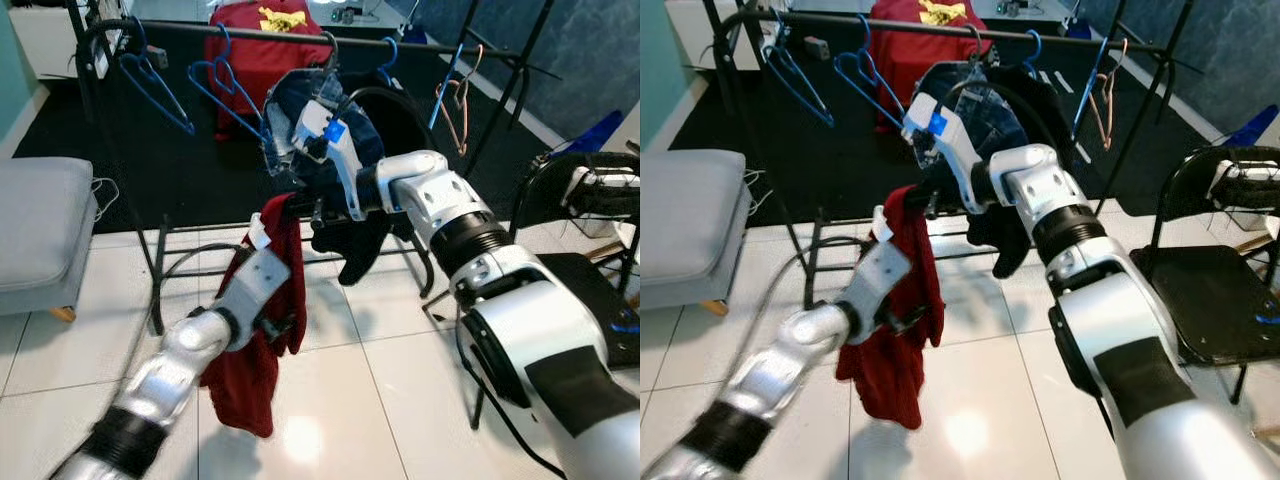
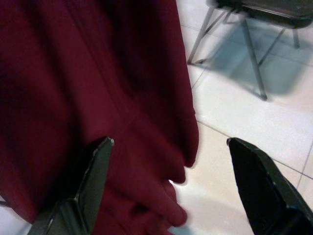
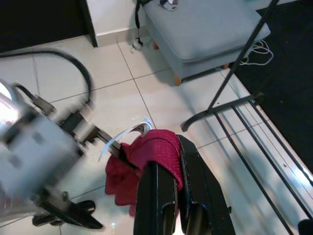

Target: Hang hanger

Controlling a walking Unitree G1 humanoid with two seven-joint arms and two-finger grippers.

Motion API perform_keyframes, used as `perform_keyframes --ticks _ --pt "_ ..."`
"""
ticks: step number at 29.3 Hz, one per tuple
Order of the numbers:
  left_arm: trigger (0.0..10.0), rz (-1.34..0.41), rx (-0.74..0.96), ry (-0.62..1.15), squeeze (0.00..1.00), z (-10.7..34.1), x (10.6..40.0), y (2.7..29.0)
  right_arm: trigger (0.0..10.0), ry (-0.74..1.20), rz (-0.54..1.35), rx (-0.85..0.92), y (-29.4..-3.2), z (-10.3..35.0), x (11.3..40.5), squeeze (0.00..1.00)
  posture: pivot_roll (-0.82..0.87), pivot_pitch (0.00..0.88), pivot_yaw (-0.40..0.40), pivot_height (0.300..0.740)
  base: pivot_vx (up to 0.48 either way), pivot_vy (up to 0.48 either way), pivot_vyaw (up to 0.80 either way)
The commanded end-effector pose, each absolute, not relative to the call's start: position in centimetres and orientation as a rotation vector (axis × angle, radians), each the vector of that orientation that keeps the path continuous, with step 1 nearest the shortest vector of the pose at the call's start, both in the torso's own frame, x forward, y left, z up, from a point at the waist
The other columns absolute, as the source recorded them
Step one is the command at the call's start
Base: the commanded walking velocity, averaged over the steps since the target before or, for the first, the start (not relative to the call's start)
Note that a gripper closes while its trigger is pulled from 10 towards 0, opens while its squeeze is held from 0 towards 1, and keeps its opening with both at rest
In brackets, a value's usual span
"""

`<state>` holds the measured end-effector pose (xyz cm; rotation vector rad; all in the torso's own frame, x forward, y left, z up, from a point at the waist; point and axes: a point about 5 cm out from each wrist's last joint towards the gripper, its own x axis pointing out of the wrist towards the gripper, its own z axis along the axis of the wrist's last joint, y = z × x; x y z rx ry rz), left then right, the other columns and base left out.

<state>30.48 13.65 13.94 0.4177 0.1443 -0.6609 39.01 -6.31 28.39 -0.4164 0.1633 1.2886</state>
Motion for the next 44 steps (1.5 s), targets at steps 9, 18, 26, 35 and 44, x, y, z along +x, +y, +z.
perform_keyframes --ticks 9,18,26,35,44 --pt "10.0 -0.576 0.404 0.196 0.0 13.5 29.6 15.8 0.0 0.135 1.307 -0.42 -6.2 29.2 38.8 0.0 -0.07 0.126 -0.108 0.74 0.0 0.0 0.0" --pt "10.0 -0.417 0.454 0.319 0.0 11.1 29.5 15.5 0.0 0.138 1.31 -0.421 -6.4 29.3 38.8 0.0 -0.08 0.124 -0.108 0.74 0.0 0.0 0.0" --pt "10.0 -0.398 0.289 0.283 0.0 11.3 29.9 13.7 0.0 0.134 1.318 -0.417 -6.3 29.3 38.7 0.0 -0.08 0.116 -0.108 0.74 0.0 0.0 0.0" --pt "0.0 -0.375 0.281 0.284 0.0 11.4 30.2 13.8 0.0 0.133 1.315 -0.421 -6.3 29.3 38.7 0.0 -0.08 0.105 -0.107 0.74 0.0 0.0 0.0" --pt "0.0 -0.399 0.333 0.278 0.0 11.9 30.1 15.6 0.0 0.135 1.299 -0.424 -6.8 29.2 38.8 0.0 -0.07 0.104 -0.107 0.74 0.0 0.0 0.0"
